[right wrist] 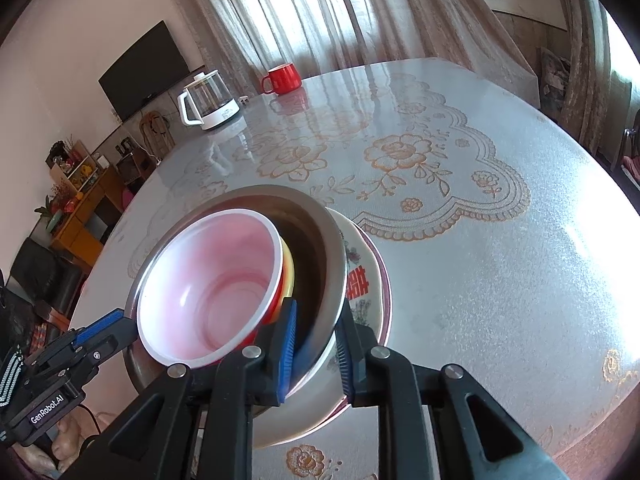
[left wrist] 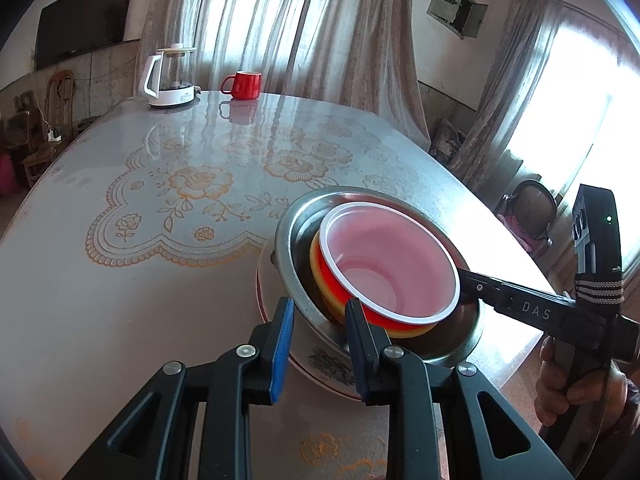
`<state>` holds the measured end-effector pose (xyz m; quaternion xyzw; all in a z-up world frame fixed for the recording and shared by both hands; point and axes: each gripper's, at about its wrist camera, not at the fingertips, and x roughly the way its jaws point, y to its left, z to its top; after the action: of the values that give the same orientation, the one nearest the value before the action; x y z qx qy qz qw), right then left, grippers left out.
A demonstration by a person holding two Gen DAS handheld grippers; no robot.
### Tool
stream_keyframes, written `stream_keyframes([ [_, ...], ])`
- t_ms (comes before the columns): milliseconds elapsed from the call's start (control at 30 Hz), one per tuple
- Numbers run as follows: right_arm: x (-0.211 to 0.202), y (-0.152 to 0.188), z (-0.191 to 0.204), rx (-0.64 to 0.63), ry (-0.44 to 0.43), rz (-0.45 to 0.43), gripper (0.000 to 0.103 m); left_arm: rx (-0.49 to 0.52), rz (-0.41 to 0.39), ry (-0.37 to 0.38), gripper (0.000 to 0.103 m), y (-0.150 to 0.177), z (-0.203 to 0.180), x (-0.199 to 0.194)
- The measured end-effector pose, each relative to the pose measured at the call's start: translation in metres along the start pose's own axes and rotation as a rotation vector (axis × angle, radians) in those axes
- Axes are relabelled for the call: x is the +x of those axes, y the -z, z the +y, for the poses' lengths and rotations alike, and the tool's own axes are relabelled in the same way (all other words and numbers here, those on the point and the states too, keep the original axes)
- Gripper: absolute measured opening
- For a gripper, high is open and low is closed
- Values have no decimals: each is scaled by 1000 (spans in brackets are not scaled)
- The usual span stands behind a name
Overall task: Organize plates and bowls
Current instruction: 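Lower the steel bowl onto the floral plate stack with both tools, then open both tools and withdraw them from the steel bowl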
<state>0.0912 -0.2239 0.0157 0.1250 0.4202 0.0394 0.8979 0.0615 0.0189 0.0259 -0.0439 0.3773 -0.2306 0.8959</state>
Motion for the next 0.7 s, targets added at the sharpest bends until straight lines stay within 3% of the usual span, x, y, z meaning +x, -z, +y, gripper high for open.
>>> stream_keyframes([
  [400, -10, 10, 7, -27, 36, -34, 25, -2, -49, -23, 27, 5, -6, -15],
  [700, -41, 20, 21, -86, 140, -168, 31, 2, -148, -160, 42, 10, -7, -37],
])
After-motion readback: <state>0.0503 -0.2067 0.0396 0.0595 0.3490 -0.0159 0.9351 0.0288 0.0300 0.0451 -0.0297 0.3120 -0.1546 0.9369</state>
